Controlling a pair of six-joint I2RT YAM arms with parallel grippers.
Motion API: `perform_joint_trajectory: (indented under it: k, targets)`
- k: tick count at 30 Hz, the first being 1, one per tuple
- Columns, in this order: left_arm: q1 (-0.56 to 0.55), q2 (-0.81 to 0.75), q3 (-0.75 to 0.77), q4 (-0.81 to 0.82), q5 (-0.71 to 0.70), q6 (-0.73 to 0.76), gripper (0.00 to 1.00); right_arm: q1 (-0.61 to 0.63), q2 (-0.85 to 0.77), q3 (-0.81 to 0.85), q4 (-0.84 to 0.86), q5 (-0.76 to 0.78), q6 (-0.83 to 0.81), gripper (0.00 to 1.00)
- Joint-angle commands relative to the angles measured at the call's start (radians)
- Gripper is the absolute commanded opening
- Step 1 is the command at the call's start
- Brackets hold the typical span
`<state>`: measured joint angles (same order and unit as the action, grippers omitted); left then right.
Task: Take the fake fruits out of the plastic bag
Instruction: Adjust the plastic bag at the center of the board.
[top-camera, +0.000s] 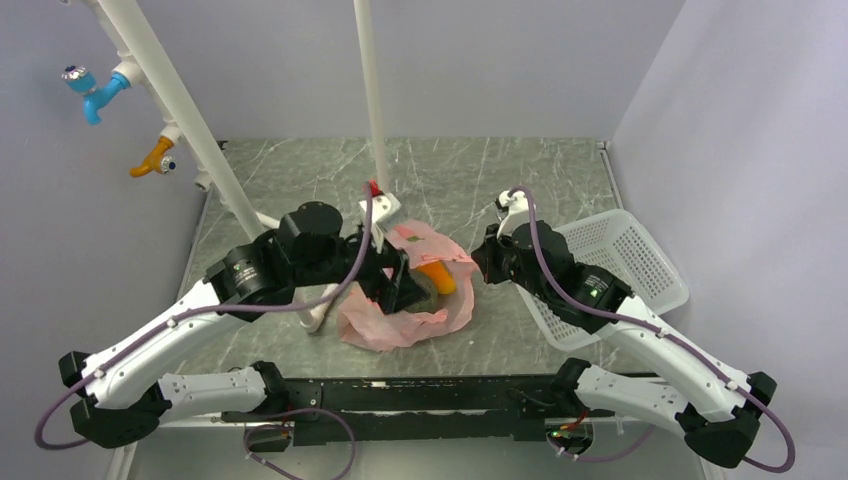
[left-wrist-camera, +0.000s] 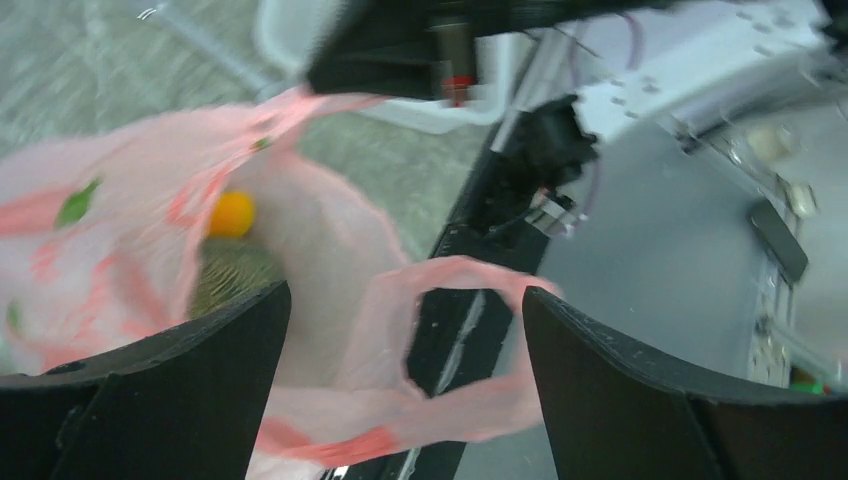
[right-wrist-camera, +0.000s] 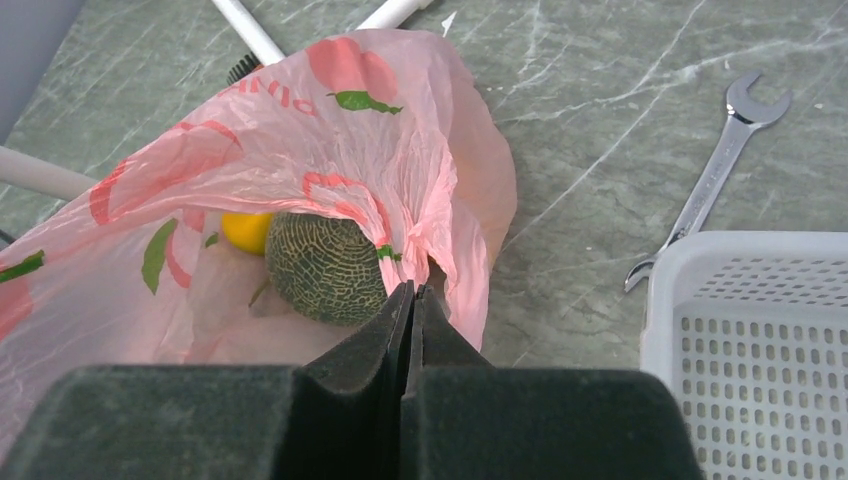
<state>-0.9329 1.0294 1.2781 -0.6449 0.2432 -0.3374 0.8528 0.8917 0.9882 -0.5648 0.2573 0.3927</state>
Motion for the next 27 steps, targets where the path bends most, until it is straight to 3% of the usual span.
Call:
perform_joint_trajectory:
  k: [1, 4, 10, 12, 20, 27]
  targets:
    - [-0.210, 0.048, 0.111, 0.044, -0.044, 0.144, 0.93, -0.030, 0.022, 0.040, 0.056, -0.083, 0.006, 0.00]
    - [-0.335, 0.119, 0.158, -0.041, -0.222, 0.197, 0.94, -0.043, 0.034, 0.051, 0.070, -0.122, 0.016, 0.00]
    - [-0.461, 0.222, 0.180, -0.129, -0.457, 0.238, 0.90, -0.069, 0.040, 0.058, 0.077, -0.153, 0.022, 0.00]
    - [-0.503, 0.242, 0.164, -0.128, -0.502, 0.231, 0.78, -0.086, 0.043, 0.059, 0.083, -0.158, 0.032, 0.00]
    - [-0.671, 0.187, -0.110, -0.026, -0.635, 0.037, 0.03, -0.262, 0.205, 0.215, 0.063, -0.207, 0.075, 0.00]
    - [-0.762, 0.171, -0.331, 0.009, -0.664, -0.223, 0.00, -0.360, 0.347, 0.356, 0.077, -0.197, 0.028, 0.00]
